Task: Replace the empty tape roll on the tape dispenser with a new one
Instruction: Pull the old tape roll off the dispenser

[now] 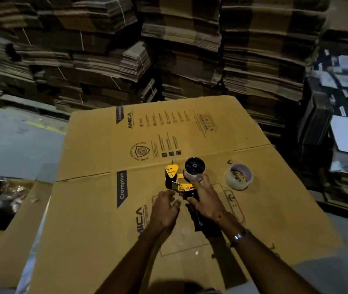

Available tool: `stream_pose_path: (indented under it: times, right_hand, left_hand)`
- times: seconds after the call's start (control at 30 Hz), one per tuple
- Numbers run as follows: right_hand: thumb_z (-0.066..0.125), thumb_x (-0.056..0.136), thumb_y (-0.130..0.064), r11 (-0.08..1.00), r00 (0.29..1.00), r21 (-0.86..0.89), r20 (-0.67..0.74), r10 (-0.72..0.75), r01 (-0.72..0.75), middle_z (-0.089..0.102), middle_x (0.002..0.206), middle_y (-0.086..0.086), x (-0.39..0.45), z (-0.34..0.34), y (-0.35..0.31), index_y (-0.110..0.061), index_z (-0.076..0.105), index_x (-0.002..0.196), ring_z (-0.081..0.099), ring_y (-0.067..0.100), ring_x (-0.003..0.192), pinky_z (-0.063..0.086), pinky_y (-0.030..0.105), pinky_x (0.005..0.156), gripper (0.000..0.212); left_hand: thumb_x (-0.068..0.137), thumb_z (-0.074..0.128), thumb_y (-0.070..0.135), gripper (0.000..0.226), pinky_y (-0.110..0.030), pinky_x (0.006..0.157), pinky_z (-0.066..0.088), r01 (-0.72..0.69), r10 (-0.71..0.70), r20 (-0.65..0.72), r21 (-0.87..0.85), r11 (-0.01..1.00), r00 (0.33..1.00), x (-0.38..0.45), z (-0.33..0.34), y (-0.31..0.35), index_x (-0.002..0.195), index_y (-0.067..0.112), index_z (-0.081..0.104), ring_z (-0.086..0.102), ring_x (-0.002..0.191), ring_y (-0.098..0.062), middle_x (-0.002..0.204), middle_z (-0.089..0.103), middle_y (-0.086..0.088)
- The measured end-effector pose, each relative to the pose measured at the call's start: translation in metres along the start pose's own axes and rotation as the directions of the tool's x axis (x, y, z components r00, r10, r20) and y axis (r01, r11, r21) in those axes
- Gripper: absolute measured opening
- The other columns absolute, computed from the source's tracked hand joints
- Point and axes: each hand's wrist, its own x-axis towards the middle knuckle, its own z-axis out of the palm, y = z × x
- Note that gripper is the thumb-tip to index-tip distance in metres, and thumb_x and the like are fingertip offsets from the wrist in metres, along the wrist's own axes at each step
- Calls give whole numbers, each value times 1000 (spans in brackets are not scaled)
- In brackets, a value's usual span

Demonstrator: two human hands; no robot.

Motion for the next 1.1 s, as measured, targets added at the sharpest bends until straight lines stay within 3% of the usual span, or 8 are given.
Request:
stream_pose_path:
  times: [0.2, 0.37, 0.47, 0.6, 0.7, 0.87, 1.0, 1.1]
  right_hand:
    - [71, 91, -26, 992, 985, 66, -128, 113, -105, 31, 142, 5, -20, 22, -14, -19, 54, 129, 54, 31, 120, 52, 38, 94, 42]
    - [67, 93, -27, 979, 987, 171, -93, 130, -113, 43, 138, 7, -54, 39, -27, -22, 51, 141, 49, 32, 125, 45, 35, 95, 51]
    - [66, 95, -24, 962, 984, 229, -67, 166, -146, 49, 134, 7, -78, 48, -37, -20, 53, 141, 50, 29, 125, 43, 32, 94, 48]
    - [64, 97, -24, 934, 980, 313, -39, 194, -173, 54, 131, 0, -109, 58, -52, -21, 57, 139, 54, 20, 121, 40, 23, 89, 42]
    - [64, 97, -22, 901, 984, 404, -9, 179, -160, 58, 133, -2, -130, 60, -58, -19, 58, 139, 57, 15, 121, 44, 23, 93, 42]
    - [62, 99, -12, 819, 956, 536, -73, 284, -203, 71, 95, -19, -153, 41, -39, -28, 74, 107, 67, -8, 89, 57, 30, 86, 21]
    - [64, 96, -10, 859, 860, 469, -331, 387, -206, 68, 95, -6, -152, 28, -7, -27, 68, 94, 67, 17, 90, 57, 42, 82, 18]
    - [73, 91, -30, 877, 894, 446, -298, 334, -179, 57, 112, -2, -145, 21, 16, -18, 65, 114, 64, 19, 98, 58, 41, 84, 27]
  left_hand:
    - [89, 58, 39, 36, -43, 97, 53, 149, -108, 155, -282, 948, 982, -40, 34, -12, 124, 31, 58, 57, 115, -17, 122, 57, 4]
    - [93, 58, 37, 45, -36, 95, 52, 127, -88, 140, -301, 945, 986, -71, 42, -29, 136, 28, 48, 57, 120, -13, 133, 56, 10]
    - [95, 62, 31, 59, -21, 98, 35, 84, -69, 83, -185, 979, 994, -88, 38, -34, 147, 20, 38, 45, 127, -6, 138, 44, 15]
    - [92, 57, 44, 56, -38, 95, 48, -8, 4, 86, 43, 999, 996, -100, 26, -44, 143, 27, 40, 56, 121, -24, 136, 56, 1]
    - [93, 54, 51, 46, -34, 84, 48, 17, -26, 79, 114, 993, 997, -106, 16, -52, 132, 27, 50, 61, 112, -25, 124, 62, 0]
    - [94, 59, 48, 45, -29, 81, 42, -3, -37, 214, 186, 983, 976, -107, -4, -62, 131, 24, 52, 59, 113, -22, 128, 63, 0]
    - [92, 59, 50, 47, -34, 85, 44, -27, -41, 201, 321, 947, 979, -104, -4, -56, 129, 21, 53, 58, 112, -27, 127, 60, -5]
    - [85, 60, 62, 56, -40, 90, 45, 8, -68, 124, 431, 902, 990, -99, 4, -50, 123, 21, 55, 59, 109, -28, 121, 60, -6]
